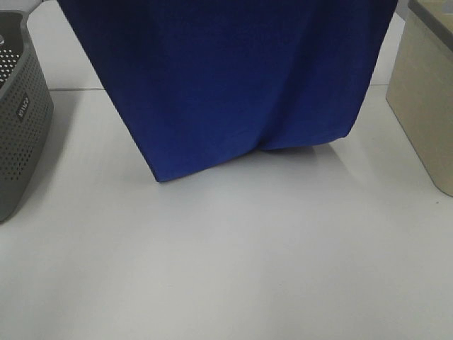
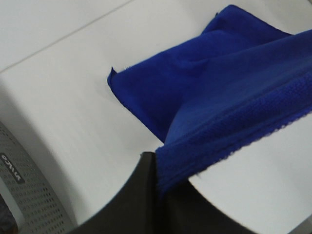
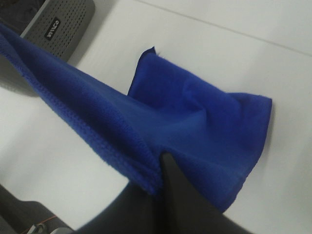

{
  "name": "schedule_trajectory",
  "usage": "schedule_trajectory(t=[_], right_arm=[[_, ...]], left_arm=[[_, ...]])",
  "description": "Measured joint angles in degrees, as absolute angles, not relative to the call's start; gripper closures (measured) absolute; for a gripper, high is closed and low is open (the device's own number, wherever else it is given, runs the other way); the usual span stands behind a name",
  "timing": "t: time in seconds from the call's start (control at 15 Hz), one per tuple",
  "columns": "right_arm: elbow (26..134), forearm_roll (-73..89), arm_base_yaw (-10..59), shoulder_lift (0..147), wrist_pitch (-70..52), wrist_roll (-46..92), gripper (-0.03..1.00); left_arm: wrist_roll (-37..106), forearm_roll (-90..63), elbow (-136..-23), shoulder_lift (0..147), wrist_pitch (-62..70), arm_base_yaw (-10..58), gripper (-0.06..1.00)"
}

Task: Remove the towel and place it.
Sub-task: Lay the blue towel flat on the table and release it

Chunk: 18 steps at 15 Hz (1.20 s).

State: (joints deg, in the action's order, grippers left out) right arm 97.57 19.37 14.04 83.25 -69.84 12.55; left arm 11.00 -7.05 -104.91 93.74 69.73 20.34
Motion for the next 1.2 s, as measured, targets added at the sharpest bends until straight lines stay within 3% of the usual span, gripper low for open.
schedule_trajectory(t=[0.67,1.2], right_arm=[[61.59,26.36,14.38,69.44,-69.27,7.16,0.95],[54.95,24.98,14.50,60.33,-69.33,6.65,0.95]], left_arm=[[8.65,-14.04,-72.82,80.10,69.33,20.68,0.94],[8.19,-22.75,-61.59,63.37,69.10,20.68,0.94]])
